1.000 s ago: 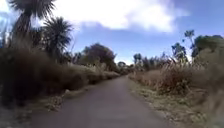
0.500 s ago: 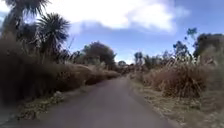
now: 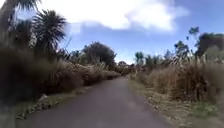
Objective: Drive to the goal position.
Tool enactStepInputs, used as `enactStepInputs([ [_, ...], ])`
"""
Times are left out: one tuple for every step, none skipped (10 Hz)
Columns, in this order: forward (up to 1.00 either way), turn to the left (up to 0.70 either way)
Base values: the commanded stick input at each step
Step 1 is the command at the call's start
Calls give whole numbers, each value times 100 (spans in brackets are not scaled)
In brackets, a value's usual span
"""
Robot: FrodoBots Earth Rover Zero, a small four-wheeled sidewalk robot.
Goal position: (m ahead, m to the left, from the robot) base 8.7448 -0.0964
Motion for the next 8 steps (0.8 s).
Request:
enactStepInputs([
  [85, 0],
  [85, 0],
  [85, 0],
  [85, 0],
  [85, 0],
  [85, 0],
  [85, 0],
  [85, 0],
])
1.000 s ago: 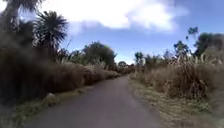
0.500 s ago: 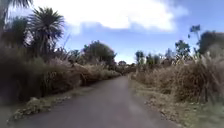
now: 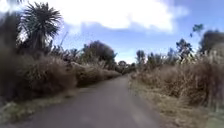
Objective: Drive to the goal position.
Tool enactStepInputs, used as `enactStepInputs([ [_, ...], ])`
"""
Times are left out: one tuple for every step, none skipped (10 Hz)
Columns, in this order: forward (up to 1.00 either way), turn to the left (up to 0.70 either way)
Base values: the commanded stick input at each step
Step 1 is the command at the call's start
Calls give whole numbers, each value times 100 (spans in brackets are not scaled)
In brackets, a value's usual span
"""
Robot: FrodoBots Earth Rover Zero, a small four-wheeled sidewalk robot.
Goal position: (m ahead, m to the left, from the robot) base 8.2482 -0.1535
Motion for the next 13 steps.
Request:
enactStepInputs([
  [85, 0],
  [85, 0],
  [85, 0],
  [85, 0],
  [85, 0],
  [85, 0],
  [85, 0],
  [85, 0],
  [85, 0],
  [85, 0],
  [85, 0],
  [85, 0],
  [85, 0],
])
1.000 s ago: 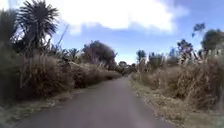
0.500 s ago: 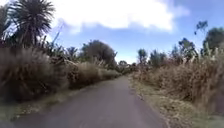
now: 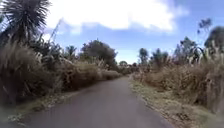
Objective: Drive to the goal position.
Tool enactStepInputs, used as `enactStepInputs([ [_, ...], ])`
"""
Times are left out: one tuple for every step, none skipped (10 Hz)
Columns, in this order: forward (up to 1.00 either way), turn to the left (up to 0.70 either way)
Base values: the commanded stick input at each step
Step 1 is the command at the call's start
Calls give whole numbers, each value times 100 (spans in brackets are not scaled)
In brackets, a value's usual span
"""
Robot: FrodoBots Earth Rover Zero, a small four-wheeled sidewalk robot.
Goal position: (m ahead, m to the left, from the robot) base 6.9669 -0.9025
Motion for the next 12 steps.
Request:
enactStepInputs([
  [85, 0],
  [85, 0],
  [85, 0],
  [85, 0],
  [85, -7],
  [85, -19],
  [85, -31],
  [85, -5],
  [85, -2],
  [85, 0],
  [85, 0],
  [85, 0],
])
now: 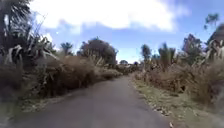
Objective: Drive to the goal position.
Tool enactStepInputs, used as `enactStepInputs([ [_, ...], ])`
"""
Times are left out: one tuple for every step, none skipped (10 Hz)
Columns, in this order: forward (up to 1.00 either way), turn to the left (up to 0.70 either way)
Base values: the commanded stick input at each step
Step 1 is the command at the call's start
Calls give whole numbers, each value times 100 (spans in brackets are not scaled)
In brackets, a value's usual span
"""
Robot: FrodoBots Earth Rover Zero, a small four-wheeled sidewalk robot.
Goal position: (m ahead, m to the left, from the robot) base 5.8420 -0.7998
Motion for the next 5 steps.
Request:
enactStepInputs([
  [85, 0],
  [85, 0],
  [85, 0],
  [85, 0],
  [85, 0],
])
